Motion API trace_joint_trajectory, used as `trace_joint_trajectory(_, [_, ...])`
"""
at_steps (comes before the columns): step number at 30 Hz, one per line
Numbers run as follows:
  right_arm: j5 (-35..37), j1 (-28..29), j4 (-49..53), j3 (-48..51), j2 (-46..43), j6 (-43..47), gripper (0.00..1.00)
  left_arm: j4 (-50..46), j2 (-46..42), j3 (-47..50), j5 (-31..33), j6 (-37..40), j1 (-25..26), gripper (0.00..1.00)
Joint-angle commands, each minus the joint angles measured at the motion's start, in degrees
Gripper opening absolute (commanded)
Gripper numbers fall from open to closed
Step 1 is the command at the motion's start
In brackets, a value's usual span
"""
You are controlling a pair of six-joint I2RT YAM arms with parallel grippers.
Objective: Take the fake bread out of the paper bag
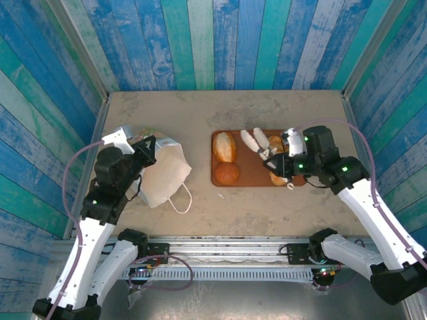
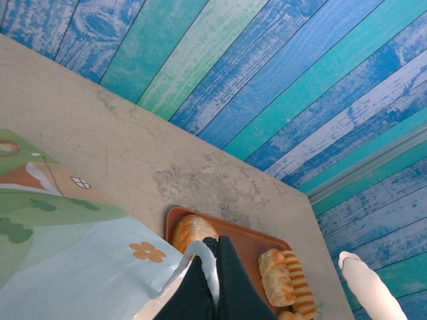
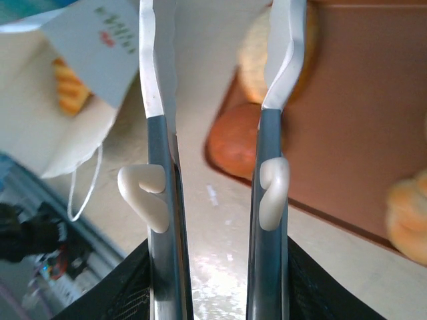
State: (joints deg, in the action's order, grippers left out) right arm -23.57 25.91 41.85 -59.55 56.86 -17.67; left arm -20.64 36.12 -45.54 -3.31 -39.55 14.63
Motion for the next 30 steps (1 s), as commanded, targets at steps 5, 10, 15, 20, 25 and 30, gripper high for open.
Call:
trace_joint_trajectory(5, [-5.9,14.8,-9.6,-2.3,5.0,5.2,0.45,-7.0,-1.6,-3.2,5.1,1.7,0.0,0.0])
trace_joint_trajectory(10, [-4.0,25.6,-10.7,-5.2,12.1,8.6,0.45,-7.6,-1.4,-3.3,6.1,0.6,0.1,0.0])
trace_joint_trajectory(15, [0.0,34.0,-11.3,-9.5,20.6,11.5,0.45,-7.4,-0.5,-3.4,5.5,-0.7,0.0,0.0])
trace_joint_trajectory(20, [5.5,38.6,-9.7,-16.4,29.8,14.3,0.46,-5.3,0.0,-3.2,4.6,-2.3,0.0,0.0])
trace_joint_trajectory(25, [8.9,39.7,-4.8,-25.2,39.4,13.3,0.48,-4.8,0.2,-3.5,4.3,-2.8,0.1,0.0])
trace_joint_trajectory(30, [12.5,41.7,-4.3,-29.8,46.4,11.9,0.49,-3.2,0.2,-3.1,3.8,-3.5,0.0,0.0])
